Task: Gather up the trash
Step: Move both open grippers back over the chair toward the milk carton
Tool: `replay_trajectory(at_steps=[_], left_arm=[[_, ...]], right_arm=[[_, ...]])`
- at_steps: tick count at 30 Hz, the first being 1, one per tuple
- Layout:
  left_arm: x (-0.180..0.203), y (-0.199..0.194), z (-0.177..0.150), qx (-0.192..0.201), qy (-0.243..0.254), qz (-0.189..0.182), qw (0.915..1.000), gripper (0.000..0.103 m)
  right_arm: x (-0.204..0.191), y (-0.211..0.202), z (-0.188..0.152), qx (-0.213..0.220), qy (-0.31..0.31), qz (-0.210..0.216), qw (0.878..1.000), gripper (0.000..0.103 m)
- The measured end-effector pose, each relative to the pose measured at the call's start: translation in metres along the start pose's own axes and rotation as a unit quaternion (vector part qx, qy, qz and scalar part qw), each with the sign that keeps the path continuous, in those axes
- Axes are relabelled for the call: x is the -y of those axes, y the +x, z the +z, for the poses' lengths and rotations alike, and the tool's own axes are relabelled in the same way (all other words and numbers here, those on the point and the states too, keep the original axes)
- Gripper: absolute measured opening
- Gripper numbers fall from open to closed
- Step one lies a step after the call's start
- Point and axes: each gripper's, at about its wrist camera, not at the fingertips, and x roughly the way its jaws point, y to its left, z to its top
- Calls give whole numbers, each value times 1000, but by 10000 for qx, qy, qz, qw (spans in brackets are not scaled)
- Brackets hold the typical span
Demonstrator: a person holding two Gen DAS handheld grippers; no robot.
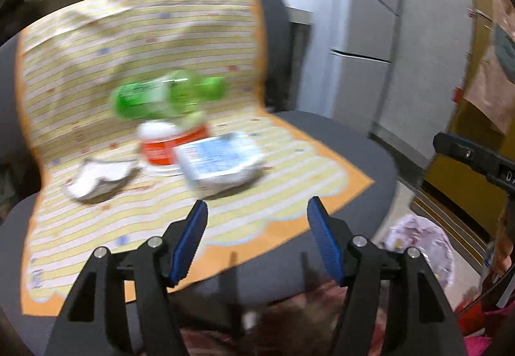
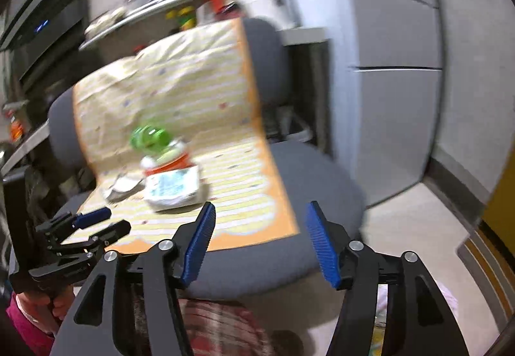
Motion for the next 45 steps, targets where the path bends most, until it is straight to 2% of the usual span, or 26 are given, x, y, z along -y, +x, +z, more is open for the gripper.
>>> replay_trajectory(at_steps=[2,6,11,16,20,24,28,30,33,35,36,38,40,45], left_arm=[[-24,-4,-2,26,-188,251,9995,64],[-64,-8,-7,109,-394,922,9949,70],[-98,-10,-16,37,-703,1182,9905,70],[-125,-4,-21,-71,-1104,1102,9877,70],[-139,0,-27,-139,-1297,1129,9850,70],[-147,2,-31,-164,-1426,1070,9838,70],[-147,5,-31,-184,-1404,1021,9846,70],[-147,8,-30,-196,-1405,986,9850,70],[-148,12,-28,-207,-1437,942,9849,70],[-148,15,-26,-198,-1447,926,9849,70],[-147,16,-25,-198,-1456,921,9848,70],[-148,18,-23,-200,-1502,914,9842,70],[-148,18,-22,-195,-1512,917,9841,70],[-154,18,-15,-190,-1525,1070,9823,76]], right_arm=[[-16,18,3,-66,-138,138,9998,65],[-48,53,7,-191,-403,354,9984,84],[-90,100,7,-521,-671,639,9943,84],[-139,156,4,-824,-1094,554,9890,84],[-154,194,1,-1052,-1122,117,9880,84],[-143,203,-2,-1237,-1068,-291,9861,82],[-103,182,-6,-1220,-907,-1001,9833,79],[-71,170,-6,-1222,-710,-1466,9790,76],[-40,157,-1,-1162,-420,-1784,9762,75],[-32,146,5,-956,-155,-1390,9855,78],[-32,143,8,-844,4,-1002,9914,81],[-39,144,11,-742,135,-582,9955,86],[-53,155,15,-762,46,-405,9963,88],[-87,203,15,-1144,-148,-407,9925,88]])
